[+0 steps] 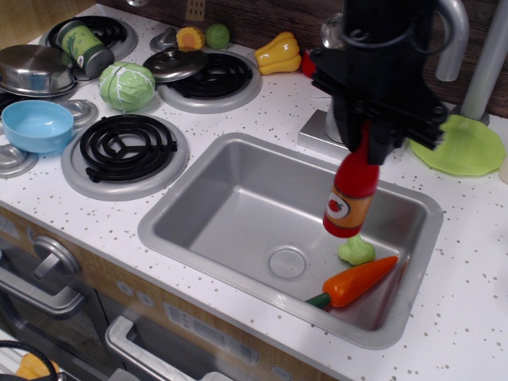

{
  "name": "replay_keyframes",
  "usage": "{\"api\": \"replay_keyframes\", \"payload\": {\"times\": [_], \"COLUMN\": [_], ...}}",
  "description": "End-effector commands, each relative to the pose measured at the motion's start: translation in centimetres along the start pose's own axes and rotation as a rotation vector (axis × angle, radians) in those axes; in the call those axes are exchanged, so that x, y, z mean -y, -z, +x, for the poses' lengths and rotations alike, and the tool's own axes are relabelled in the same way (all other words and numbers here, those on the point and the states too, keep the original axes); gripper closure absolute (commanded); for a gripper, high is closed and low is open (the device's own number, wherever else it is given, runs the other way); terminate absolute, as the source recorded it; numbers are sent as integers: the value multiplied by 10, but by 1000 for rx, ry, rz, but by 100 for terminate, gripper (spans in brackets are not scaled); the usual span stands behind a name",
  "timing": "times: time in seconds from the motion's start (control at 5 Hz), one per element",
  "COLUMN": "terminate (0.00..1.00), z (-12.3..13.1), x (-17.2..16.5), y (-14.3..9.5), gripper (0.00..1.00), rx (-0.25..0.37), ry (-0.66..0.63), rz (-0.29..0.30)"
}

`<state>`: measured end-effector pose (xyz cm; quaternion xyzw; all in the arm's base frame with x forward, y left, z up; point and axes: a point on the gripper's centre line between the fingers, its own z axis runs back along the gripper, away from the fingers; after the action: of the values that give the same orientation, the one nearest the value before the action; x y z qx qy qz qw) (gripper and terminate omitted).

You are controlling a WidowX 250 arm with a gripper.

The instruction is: Put red bottle in sink

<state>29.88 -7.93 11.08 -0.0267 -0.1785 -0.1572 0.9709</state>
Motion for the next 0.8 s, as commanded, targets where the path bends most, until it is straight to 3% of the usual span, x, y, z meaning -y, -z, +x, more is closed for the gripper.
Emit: {"api": "replay_keyframes", "payload": {"times": [0.0, 0.2, 0.4, 0.6], "terminate": [0, 0, 0, 0], "z": [-10, -23, -30, -31], "x": [-37, -51, -65, -70], "y": [29, 52, 71, 77], "gripper": [100, 100, 100, 100], "rx": [51, 45, 56, 68], "ry": [2, 13, 41, 51], "rz": [11, 29, 3, -5]}}
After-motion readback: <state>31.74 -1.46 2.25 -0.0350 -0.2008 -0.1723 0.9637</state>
